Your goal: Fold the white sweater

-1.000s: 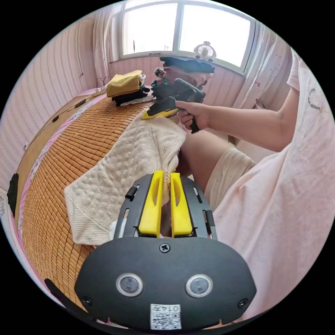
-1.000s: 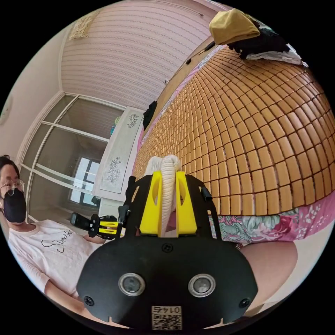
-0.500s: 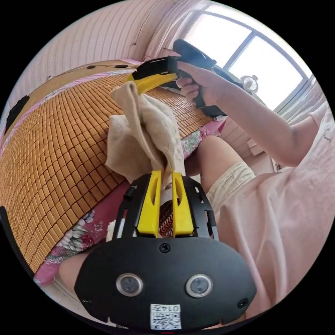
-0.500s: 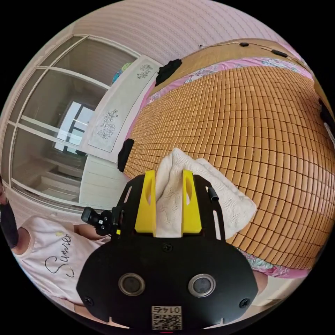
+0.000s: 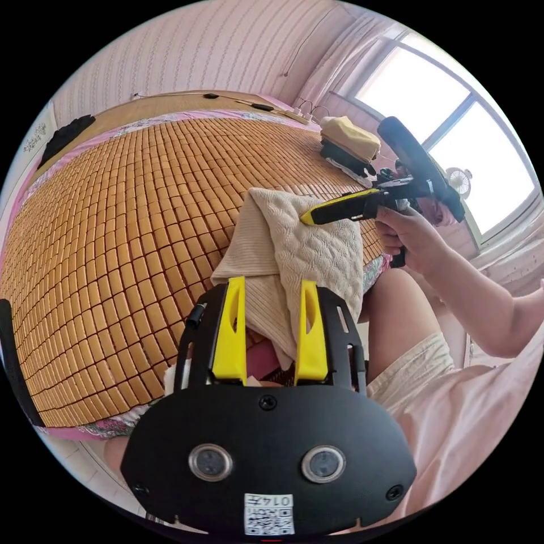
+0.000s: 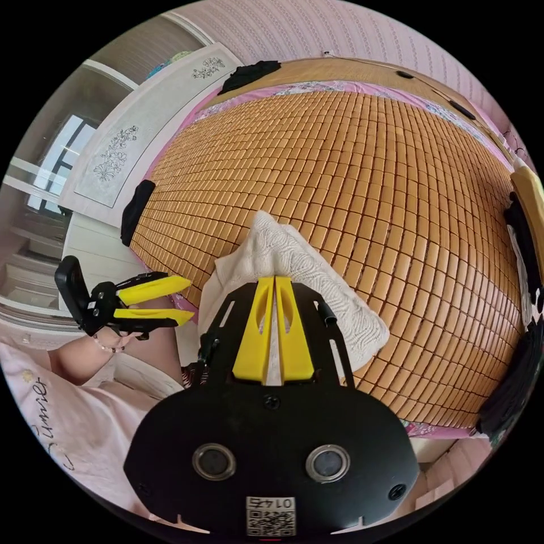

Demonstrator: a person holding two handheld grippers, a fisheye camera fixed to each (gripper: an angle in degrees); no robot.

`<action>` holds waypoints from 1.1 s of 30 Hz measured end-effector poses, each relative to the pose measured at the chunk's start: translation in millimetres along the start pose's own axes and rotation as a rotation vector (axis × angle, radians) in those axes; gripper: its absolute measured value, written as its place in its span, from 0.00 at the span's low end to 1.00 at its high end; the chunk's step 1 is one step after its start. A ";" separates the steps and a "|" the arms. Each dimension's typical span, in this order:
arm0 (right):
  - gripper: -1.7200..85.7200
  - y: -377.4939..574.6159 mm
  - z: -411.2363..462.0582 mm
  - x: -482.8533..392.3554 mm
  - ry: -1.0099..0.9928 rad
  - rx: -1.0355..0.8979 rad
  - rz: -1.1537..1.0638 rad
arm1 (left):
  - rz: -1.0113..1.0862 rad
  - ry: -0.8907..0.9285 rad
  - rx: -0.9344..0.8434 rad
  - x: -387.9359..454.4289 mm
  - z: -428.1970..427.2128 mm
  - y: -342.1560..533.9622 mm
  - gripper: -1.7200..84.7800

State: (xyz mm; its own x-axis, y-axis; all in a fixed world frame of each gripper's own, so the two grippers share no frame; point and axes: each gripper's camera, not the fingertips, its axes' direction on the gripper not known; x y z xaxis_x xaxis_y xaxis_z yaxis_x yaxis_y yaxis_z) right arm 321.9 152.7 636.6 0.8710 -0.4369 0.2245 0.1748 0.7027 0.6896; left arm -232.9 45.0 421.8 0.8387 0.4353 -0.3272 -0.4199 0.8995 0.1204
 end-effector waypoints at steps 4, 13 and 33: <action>0.01 -18.2 34.7 -20.5 0.110 -0.011 -0.032 | -0.047 -0.027 -0.120 -17.5 48.6 -6.7 0.22; 0.16 84.5 -24.3 20.9 0.027 0.338 0.247 | -0.058 0.150 -0.192 -47.4 72.7 5.9 0.16; 0.09 -30.9 -1.0 -213.6 -0.205 0.129 -0.483 | -0.461 0.432 0.282 -121.8 31.3 163.6 0.09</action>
State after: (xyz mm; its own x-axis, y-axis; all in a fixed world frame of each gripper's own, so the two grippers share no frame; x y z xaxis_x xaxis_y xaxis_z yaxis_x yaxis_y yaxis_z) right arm 131.0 224.8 566.6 0.5958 -0.8030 -0.0179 0.4636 0.3257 0.8240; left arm -392.8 140.3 510.7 0.6721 0.0049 -0.7405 0.1019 0.9899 0.0990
